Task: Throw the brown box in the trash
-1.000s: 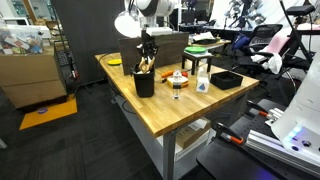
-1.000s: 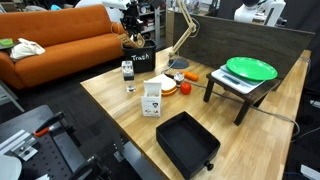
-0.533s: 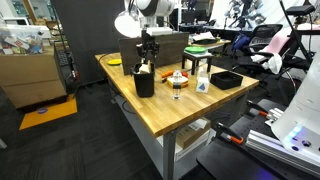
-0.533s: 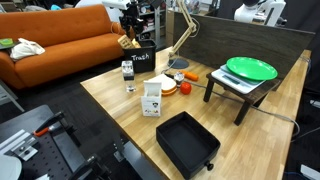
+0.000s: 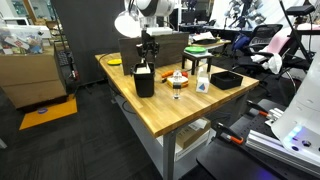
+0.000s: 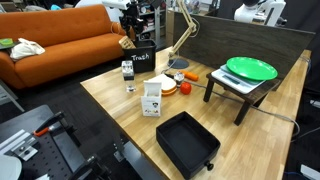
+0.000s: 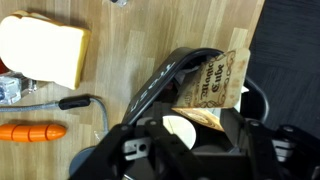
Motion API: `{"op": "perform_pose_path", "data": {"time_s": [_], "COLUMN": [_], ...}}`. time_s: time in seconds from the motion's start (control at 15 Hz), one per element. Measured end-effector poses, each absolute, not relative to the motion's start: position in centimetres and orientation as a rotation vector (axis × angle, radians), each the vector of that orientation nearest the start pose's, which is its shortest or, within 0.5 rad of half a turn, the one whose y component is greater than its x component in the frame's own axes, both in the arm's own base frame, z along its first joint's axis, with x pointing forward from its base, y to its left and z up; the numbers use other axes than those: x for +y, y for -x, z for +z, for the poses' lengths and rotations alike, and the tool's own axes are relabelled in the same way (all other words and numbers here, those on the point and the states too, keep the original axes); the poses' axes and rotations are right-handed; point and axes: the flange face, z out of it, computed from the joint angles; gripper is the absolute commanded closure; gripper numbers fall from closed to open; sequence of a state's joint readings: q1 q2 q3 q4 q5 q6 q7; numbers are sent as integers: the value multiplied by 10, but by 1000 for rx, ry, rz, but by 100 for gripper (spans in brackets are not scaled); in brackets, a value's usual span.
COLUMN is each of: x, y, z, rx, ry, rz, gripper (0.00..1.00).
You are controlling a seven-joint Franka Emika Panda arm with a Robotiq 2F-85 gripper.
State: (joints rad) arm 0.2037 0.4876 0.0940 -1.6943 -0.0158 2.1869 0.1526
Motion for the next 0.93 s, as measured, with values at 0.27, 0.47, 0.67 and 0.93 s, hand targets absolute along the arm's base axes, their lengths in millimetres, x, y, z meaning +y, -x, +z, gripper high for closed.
{"op": "perform_pose_path", "data": {"time_s": [0.27,0.47,0.67,0.93], "x": [190,191,191,191], "y": [-644,-644,-644,-644], "z": [315,315,315,315], "rx": [-222,-223,-224,-224], "ry": [3102,3102,3102,3102], "rz": [0,-1,-1,-1], "gripper": [30,12,12,12]}}
